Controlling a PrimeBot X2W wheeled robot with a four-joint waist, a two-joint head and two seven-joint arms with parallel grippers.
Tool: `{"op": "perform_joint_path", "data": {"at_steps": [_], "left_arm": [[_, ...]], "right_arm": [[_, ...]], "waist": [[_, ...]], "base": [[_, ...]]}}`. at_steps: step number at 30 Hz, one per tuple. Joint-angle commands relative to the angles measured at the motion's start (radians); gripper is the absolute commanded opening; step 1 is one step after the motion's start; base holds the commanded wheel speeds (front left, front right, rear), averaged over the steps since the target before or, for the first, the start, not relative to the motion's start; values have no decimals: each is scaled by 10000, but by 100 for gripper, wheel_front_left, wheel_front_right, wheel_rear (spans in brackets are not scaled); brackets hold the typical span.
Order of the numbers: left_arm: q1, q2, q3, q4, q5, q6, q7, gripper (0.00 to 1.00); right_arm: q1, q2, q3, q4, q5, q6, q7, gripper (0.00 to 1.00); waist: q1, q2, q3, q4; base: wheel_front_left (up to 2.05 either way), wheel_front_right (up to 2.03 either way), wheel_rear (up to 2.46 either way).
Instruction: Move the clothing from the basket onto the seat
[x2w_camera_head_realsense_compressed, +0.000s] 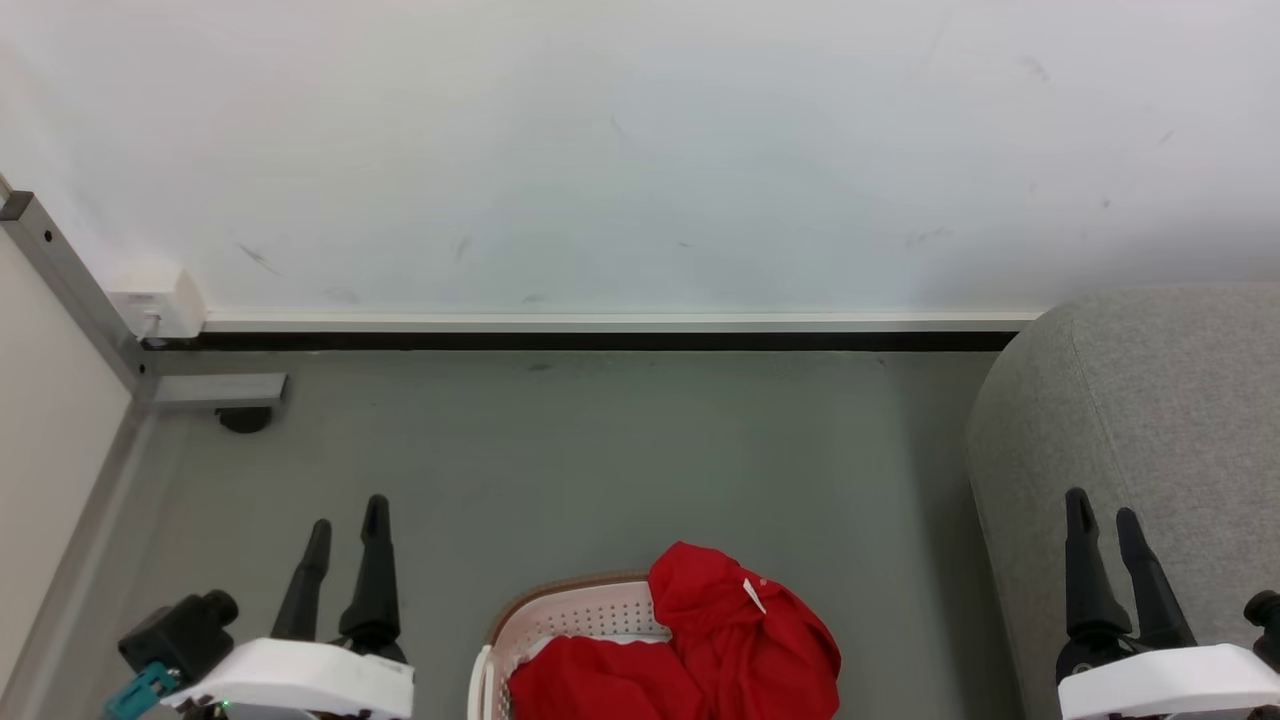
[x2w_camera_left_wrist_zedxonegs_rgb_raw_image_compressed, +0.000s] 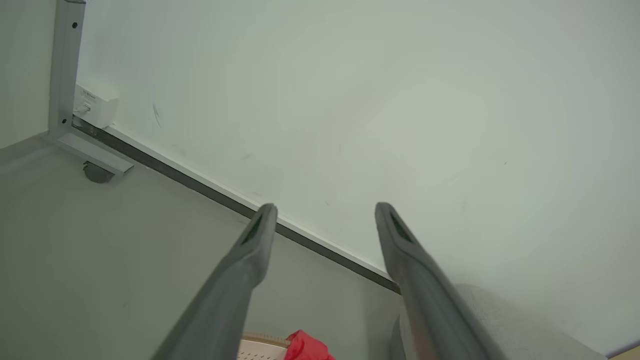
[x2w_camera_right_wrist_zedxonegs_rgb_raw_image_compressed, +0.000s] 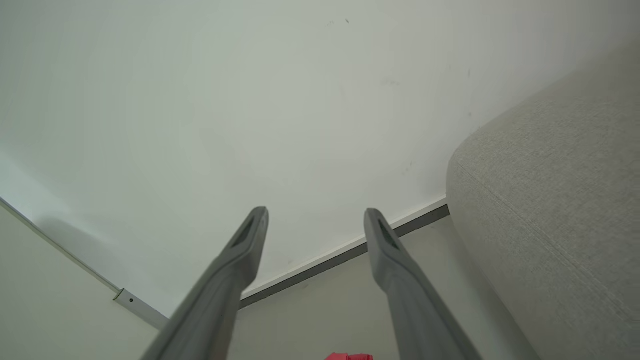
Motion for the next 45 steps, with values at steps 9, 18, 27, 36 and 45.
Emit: {"op": "perform_joint_path", "data": {"at_steps": [9,18,27,36,45], "left_arm": [[-204,265,-297,-12,1472,238,-293,100],[-137,400,-580,69,2360,441,-524,100],[-158,457,-746,66,3114,565,-717,100],[-154,449,-824,83,3807,570,-933,100],[-216,337,-731,238,4210,419,-1091,100]], "right_arm": [[-309,-72,220,107,-1806,-12,-314,100],[-314,-74,364,391,-2868,-13,-536,100],[-357,-64,358,551,-3716,-15,-758,100],[-389,-56,352,609,-4347,-16,-940,100],[-399,-54,452,597,-4729,-17,-1103,100]], "waist": [[0,0,25,-24],[0,0,-9,-64],[0,0,-28,-87],[0,0,-61,-111],[0,0,-49,-137]], "base": [[0,0,0],[0,0,0],[0,0,0],[0,0,0],[0,0,0]]}}
